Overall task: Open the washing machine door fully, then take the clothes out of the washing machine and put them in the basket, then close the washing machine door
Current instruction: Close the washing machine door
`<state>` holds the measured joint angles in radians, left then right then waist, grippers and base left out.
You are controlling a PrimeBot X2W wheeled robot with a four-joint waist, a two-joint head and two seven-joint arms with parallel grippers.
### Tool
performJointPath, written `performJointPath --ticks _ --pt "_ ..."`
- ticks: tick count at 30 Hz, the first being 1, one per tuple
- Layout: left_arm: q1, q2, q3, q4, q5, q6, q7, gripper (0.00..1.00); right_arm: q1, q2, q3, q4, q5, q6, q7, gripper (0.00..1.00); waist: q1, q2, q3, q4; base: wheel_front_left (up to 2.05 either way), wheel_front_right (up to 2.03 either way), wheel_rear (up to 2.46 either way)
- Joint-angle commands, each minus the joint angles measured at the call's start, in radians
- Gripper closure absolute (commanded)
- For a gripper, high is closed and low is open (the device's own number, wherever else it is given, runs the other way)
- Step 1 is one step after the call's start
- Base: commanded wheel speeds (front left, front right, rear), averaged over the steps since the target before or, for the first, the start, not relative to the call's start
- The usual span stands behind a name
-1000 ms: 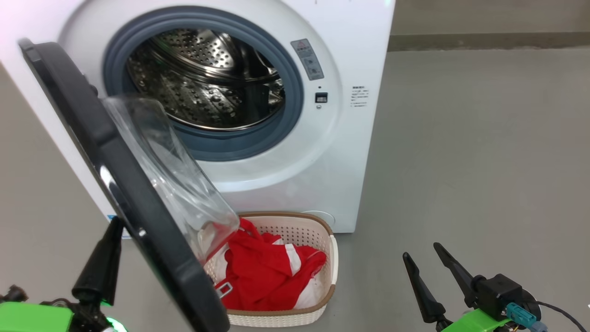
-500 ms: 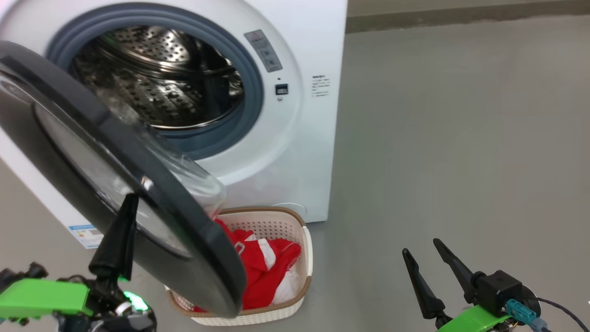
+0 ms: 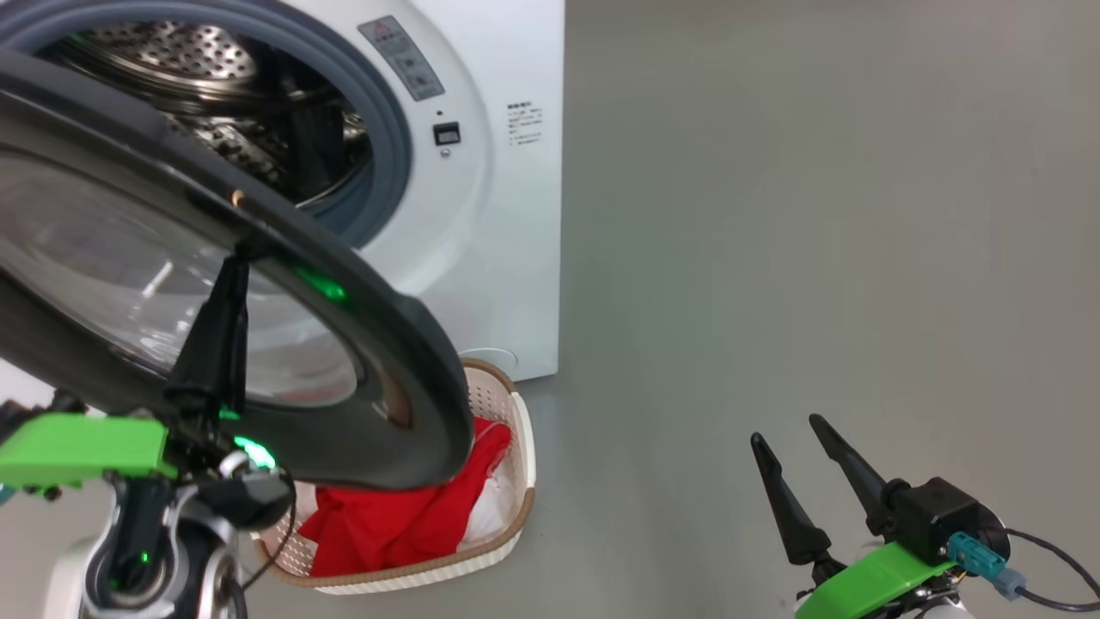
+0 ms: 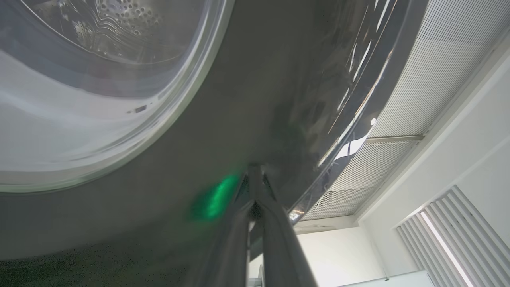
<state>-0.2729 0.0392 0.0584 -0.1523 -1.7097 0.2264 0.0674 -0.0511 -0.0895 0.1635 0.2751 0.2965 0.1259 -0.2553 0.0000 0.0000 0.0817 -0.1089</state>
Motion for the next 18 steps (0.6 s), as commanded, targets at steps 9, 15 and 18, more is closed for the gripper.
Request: performJointPath --ticks 9,15,18 --pt "-0.206 0.022 0.034 0.133 0.017 -0.047 -0.023 1.0 -0.061 -0.003 0.015 -0.036 -0.007 0.005 -0.006 0.0 0.0 0.0 0.063 -0.045 0.0 0.0 0.0" --pt "-0.29 0.028 0.044 0.206 0.019 -0.066 -0.031 1.0 -0.073 -0.001 0.015 -0.037 -0.006 0.005 -0.006 0.0 0.0 0.0 0.091 -0.05 0.0 0.0 0.0" --pt "-0.334 0.034 0.038 0.246 0.037 -0.081 -0.04 1.0 -0.082 0.0 0.014 -0.039 -0.005 0.005 -0.006 0.0 0.0 0.0 0.107 -0.053 0.0 0.0 0.0"
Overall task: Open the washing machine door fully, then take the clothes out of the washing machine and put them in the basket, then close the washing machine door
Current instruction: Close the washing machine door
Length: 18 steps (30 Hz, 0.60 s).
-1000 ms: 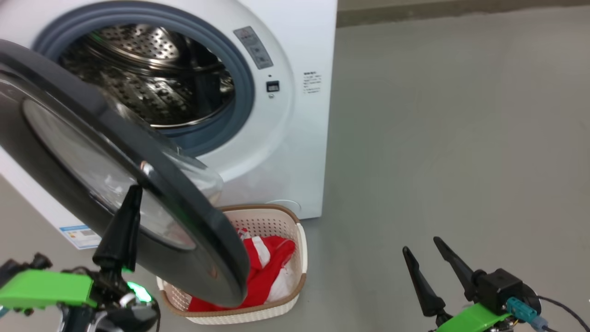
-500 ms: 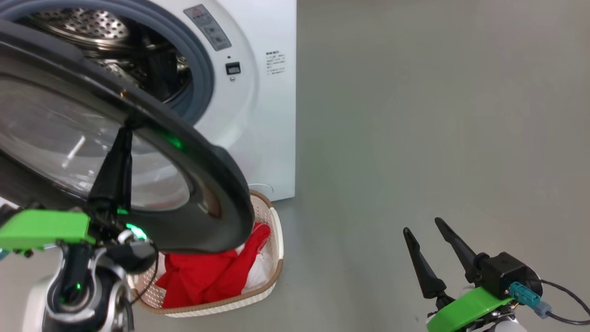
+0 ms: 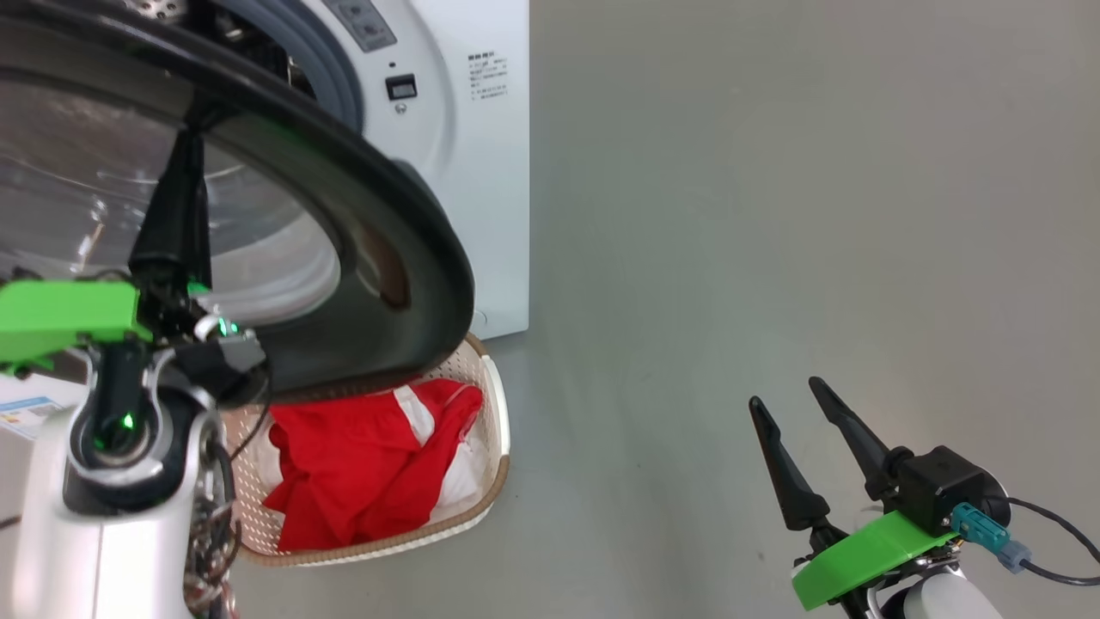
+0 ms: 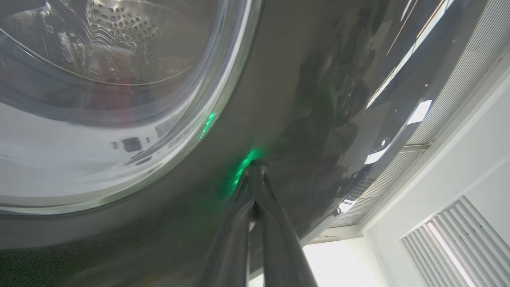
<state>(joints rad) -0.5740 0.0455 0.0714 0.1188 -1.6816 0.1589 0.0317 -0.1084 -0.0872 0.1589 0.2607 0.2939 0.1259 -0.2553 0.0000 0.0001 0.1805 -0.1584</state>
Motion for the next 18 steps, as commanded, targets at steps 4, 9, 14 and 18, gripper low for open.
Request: performJointPath --ticks 4,9,14,18 --pt "-0.086 0.026 0.015 0.035 0.021 -0.034 -0.013 1.0 -0.032 0.0 0.016 -0.022 -0.005 0.005 -0.006 0.0 0.0 -0.0001 0.02 -0.001 0.0 0.0 0.0" --pt "-0.127 0.03 0.007 0.101 0.04 -0.08 -0.02 1.0 -0.034 0.003 0.017 -0.018 -0.007 0.005 -0.006 0.0 0.0 -0.0001 0.018 0.001 0.0 0.0 0.0" --pt "-0.148 0.031 0.007 0.148 0.039 -0.113 -0.012 1.0 -0.037 0.001 0.018 -0.015 -0.008 0.005 -0.006 0.0 0.0 -0.0001 0.014 0.009 0.0 0.0 0.0" --pt "-0.138 0.029 0.006 0.171 0.03 -0.131 -0.002 1.0 -0.033 -0.003 0.016 -0.012 -0.008 0.005 -0.006 0.0 0.0 -0.0001 -0.003 0.021 0.0 0.0 0.0"
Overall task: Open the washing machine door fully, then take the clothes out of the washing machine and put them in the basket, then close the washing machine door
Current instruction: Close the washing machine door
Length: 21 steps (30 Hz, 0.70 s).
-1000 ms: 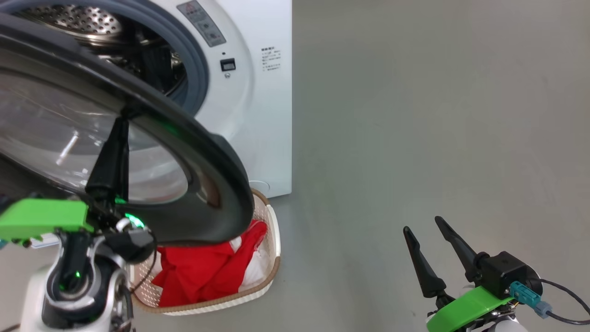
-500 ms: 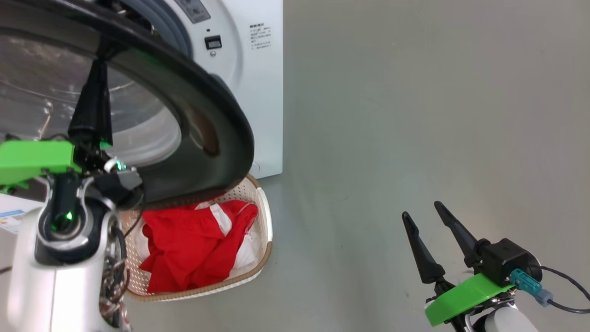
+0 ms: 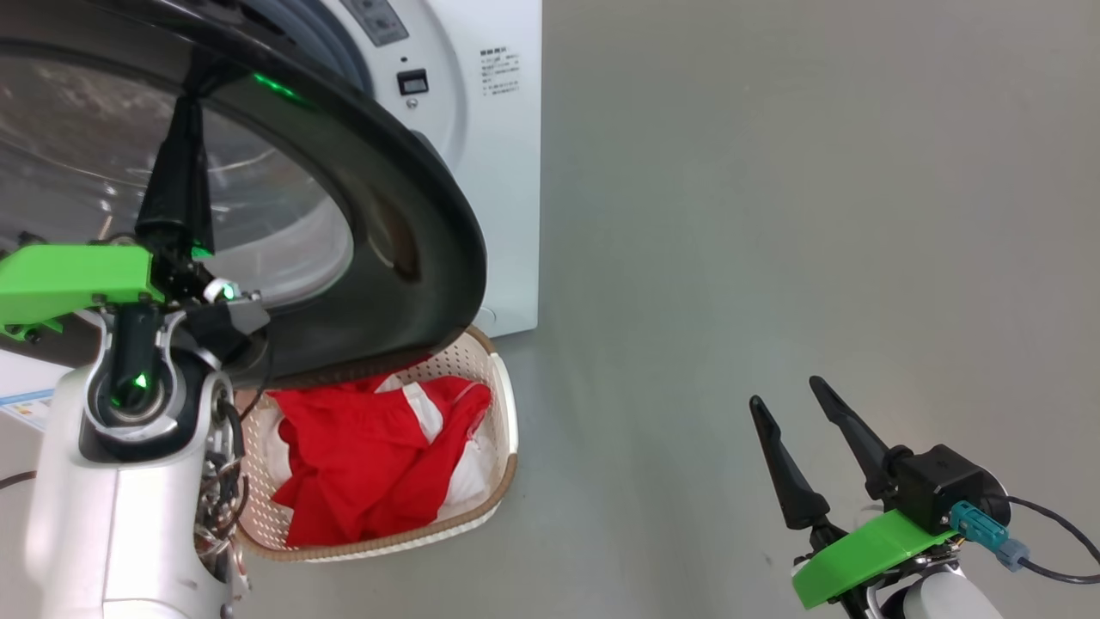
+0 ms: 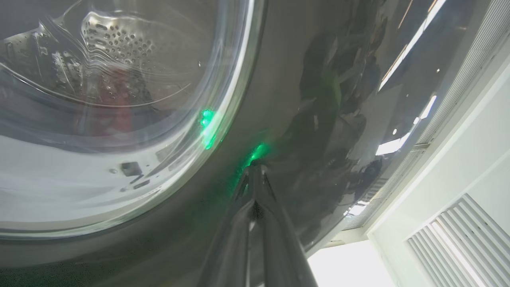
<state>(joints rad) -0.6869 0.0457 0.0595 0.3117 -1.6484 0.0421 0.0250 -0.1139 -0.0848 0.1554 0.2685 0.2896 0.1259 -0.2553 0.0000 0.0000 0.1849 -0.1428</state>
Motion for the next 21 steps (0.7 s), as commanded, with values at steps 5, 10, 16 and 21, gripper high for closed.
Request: performJointPath --ticks 5,10,16,21 --pt "0.031 0.023 0.013 -0.027 -0.007 -0.032 0.0 0.0 -0.016 -0.004 0.024 -0.014 -0.002 0.005 -0.006 0.0 0.0 0.0 -0.046 0.017 0.0 0.0 0.0" --pt "0.134 0.021 -0.016 -0.078 0.025 -0.06 -0.002 0.0 0.008 0.0 0.029 -0.007 0.0 0.005 -0.006 0.0 0.0 0.0 -0.097 0.03 0.0 0.0 0.0" --pt "0.286 0.022 -0.038 -0.155 0.069 -0.095 -0.024 0.0 0.039 -0.004 0.026 -0.002 0.003 0.005 -0.006 0.0 0.0 0.0 -0.156 0.048 0.0 0.0 0.0" --pt "0.388 0.03 -0.051 -0.194 0.097 -0.113 -0.026 0.0 0.055 -0.007 0.022 -0.006 0.005 0.005 -0.006 0.0 0.0 0.0 -0.179 0.061 0.0 0.0 0.0"
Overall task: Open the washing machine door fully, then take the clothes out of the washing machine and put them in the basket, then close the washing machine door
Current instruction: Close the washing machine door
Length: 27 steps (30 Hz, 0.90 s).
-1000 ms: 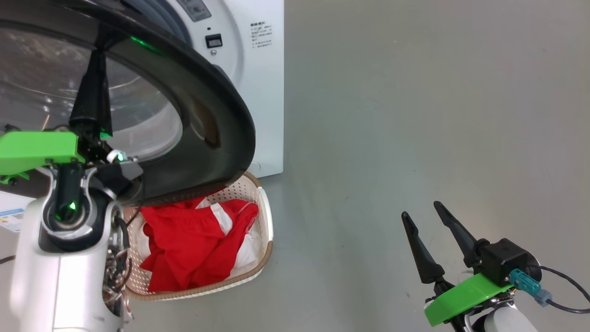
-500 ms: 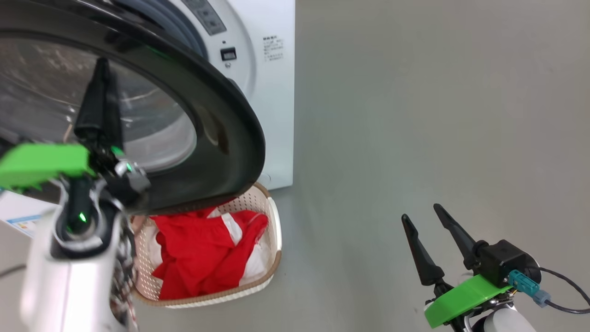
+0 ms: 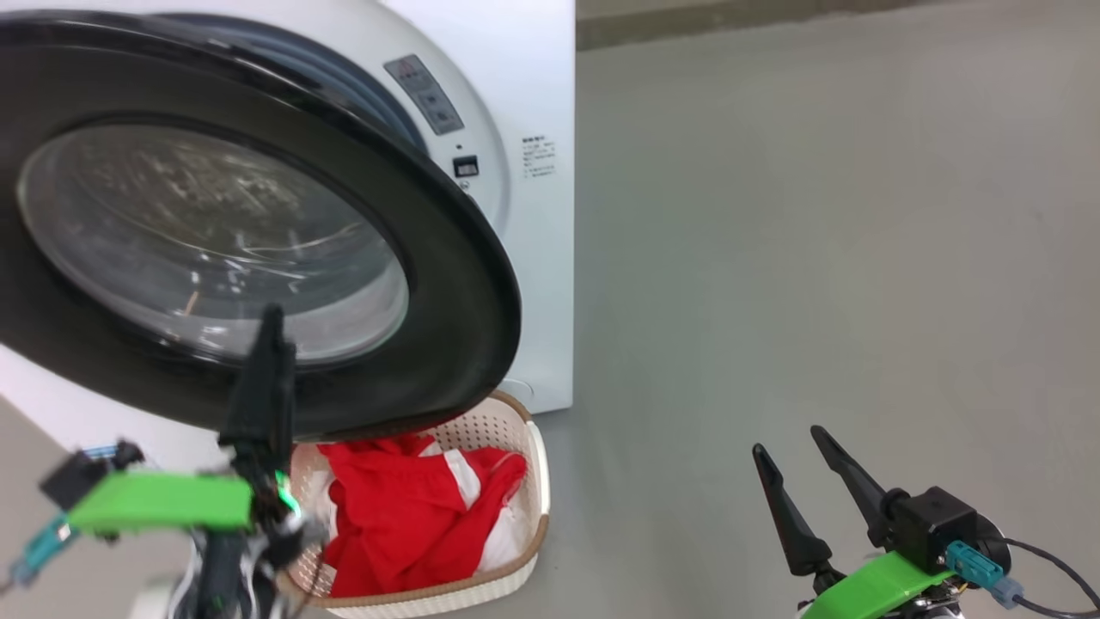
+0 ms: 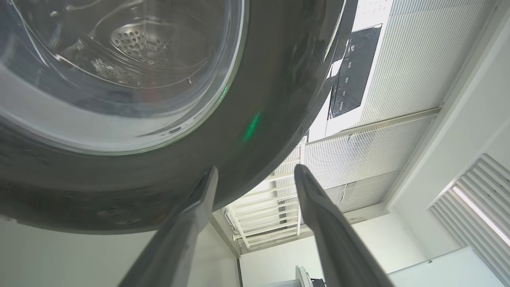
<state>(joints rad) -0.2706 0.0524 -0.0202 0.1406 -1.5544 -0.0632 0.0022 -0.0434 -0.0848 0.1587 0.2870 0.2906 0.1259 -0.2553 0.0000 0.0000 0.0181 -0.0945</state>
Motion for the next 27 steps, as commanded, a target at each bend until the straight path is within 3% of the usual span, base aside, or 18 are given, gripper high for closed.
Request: performJointPath --ticks 1,8,15,21,27 --pt "-0.005 0.027 0.025 -0.032 0.015 -0.012 -0.006 0.0 -0.013 -0.007 0.017 -0.026 0.004 0.005 -0.006 0.0 0.0 0.0 -0.016 0.016 0.0 0.0 0.0" --pt "0.134 0.054 0.021 -0.092 0.104 -0.054 -0.066 0.0 0.005 -0.012 0.016 -0.047 0.012 0.005 -0.006 0.0 0.0 0.0 -0.038 0.035 0.0 0.0 0.0" --pt "0.251 0.117 -0.035 -0.114 0.391 -0.065 -0.222 0.0 0.016 -0.011 0.009 -0.057 0.014 0.005 -0.006 0.0 0.0 0.0 -0.053 0.048 0.0 0.0 0.0" --pt "0.322 0.174 -0.033 -0.09 0.68 -0.067 -0.262 0.0 0.031 -0.007 -0.004 -0.065 0.008 0.005 -0.006 0.0 0.0 0.0 -0.067 0.055 0.0 0.0 0.0" --pt "0.358 0.138 0.069 -0.118 1.028 -0.051 -0.264 0.0 0.041 -0.009 -0.015 -0.08 -0.009 0.005 -0.006 0.0 0.0 0.0 -0.07 0.06 0.0 0.0 0.0"
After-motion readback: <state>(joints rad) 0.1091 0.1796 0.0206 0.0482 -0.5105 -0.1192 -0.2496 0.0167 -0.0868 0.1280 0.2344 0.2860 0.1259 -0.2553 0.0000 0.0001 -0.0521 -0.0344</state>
